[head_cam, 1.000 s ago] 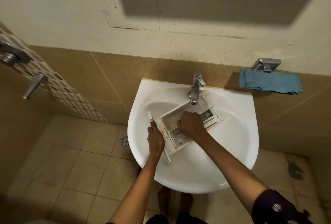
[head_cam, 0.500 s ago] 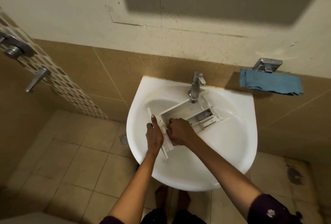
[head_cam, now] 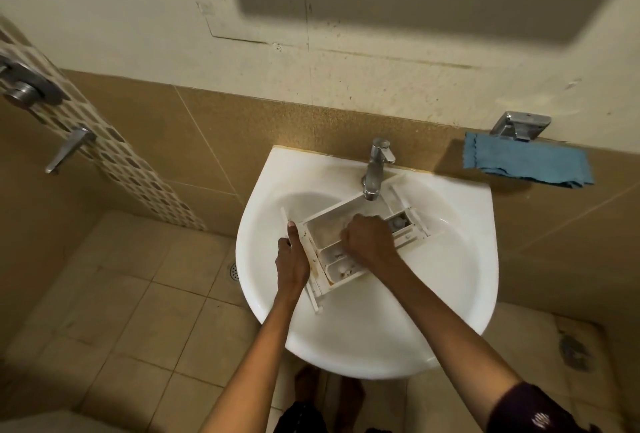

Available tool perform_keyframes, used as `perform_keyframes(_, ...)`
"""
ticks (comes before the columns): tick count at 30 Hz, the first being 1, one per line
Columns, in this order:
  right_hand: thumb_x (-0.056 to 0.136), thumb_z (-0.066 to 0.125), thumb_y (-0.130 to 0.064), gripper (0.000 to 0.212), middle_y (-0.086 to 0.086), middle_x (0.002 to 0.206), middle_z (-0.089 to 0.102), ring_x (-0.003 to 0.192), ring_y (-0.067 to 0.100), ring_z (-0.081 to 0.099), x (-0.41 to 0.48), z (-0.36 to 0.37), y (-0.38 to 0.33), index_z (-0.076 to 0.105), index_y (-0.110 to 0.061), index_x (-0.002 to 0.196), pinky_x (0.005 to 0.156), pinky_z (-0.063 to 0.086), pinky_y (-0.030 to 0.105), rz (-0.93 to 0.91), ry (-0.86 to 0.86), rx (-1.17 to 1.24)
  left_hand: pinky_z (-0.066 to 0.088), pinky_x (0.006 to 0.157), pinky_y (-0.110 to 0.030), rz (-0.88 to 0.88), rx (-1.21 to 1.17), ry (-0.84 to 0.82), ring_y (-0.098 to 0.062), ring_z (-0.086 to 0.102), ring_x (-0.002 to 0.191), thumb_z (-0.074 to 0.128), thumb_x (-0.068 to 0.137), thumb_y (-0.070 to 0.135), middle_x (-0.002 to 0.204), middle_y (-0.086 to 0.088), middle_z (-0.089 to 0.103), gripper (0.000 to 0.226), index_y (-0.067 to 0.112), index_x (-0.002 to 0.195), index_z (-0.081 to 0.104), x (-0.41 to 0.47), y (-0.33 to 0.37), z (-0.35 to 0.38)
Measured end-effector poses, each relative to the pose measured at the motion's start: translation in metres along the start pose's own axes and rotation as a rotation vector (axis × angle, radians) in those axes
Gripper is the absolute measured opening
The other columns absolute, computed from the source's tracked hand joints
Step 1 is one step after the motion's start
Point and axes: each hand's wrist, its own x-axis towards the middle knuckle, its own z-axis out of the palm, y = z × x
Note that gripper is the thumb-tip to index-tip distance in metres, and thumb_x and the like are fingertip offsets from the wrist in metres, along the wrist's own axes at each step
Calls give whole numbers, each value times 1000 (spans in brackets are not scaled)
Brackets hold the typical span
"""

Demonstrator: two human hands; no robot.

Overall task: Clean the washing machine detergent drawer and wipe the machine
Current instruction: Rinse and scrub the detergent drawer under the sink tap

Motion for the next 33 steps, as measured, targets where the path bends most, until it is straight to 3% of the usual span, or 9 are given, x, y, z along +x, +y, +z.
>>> perform_keyframes(2, 97, 36, -29, 39, 13, 109, 65, 101, 31, 61, 3, -5, 8, 64, -3, 105, 83, 41, 32, 86, 43, -49, 31, 54, -28, 1, 1, 0, -17, 46, 65, 10, 91, 64, 79, -7, 51, 80, -3, 97, 52, 1, -1, 0)
perform_keyframes(7, 94, 40, -29, 36, 12, 107, 65, 100, 34, 61, -9, 3, -22, 65, -5, 102, 79, 44, 33, -195, -99, 65, 32, 57, -31, -6, 10, 0, -19, 49, 70, 10, 92, 64, 81, -6, 53, 81, -4, 102, 52, 2, 1, 0)
perform_keyframes(13, 96, 37, -28, 38, 15, 101, 66, 97, 30, 63, 8, -19, 13, 65, -3, 99, 72, 40, 29, 191, 46, 182, 34, 57, -28, 20, 1, -14, -20, 51, 70, 9, 89, 67, 77, -5, 53, 83, -3, 100, 52, 2, -1, 1)
perform_keyframes(16, 98, 37, -26, 35, 17, 95, 66, 89, 31, 62, 10, -42, 23, 62, -2, 98, 67, 34, 27, 256, 329, 326, 34, 56, -27, 27, 19, -16, -22, 50, 70, 8, 88, 68, 72, -3, 51, 78, 2, 88, 49, 4, -2, 2)
perform_keyframes(18, 99, 36, -30, 37, 20, 102, 64, 94, 35, 61, 18, -59, 31, 51, 0, 115, 70, 41, 33, 358, 456, 344, 33, 56, -28, 15, 16, -18, -21, 48, 69, 8, 90, 66, 72, -2, 49, 80, -1, 93, 51, 4, -1, 2)
perform_keyframes(21, 99, 37, -36, 48, 23, 117, 57, 107, 37, 56, 44, -72, 42, 38, 3, 126, 81, 46, 39, 495, 367, 322, 33, 56, -27, 18, 5, -16, -18, 48, 68, 7, 87, 69, 76, -5, 52, 88, -6, 103, 52, 5, -3, 2)
perform_keyframes(26, 102, 31, -29, 44, 18, 109, 66, 101, 32, 63, 66, -71, 40, 63, 1, 107, 79, 48, 34, 443, 222, 274, 36, 58, -28, 37, 20, -14, -30, 54, 75, 8, 89, 68, 101, -26, 60, 88, -6, 107, 52, 7, -7, 4)
perform_keyframes(29, 102, 28, -33, 49, 18, 108, 66, 101, 32, 62, 65, -69, 38, 64, 1, 106, 80, 47, 34, 433, 223, 245, 41, 64, -35, 33, 7, -6, -40, 58, 95, 9, 89, 67, 105, -29, 59, 90, -9, 109, 51, 7, -6, 4)
perform_keyframes(33, 102, 29, -33, 48, 17, 111, 65, 104, 31, 61, 65, -71, 35, 62, 0, 109, 82, 47, 34, 427, 217, 209, 38, 57, -29, 45, 16, -11, -40, 58, 87, 9, 91, 65, 103, -30, 59, 87, -9, 109, 51, 9, -8, 5)
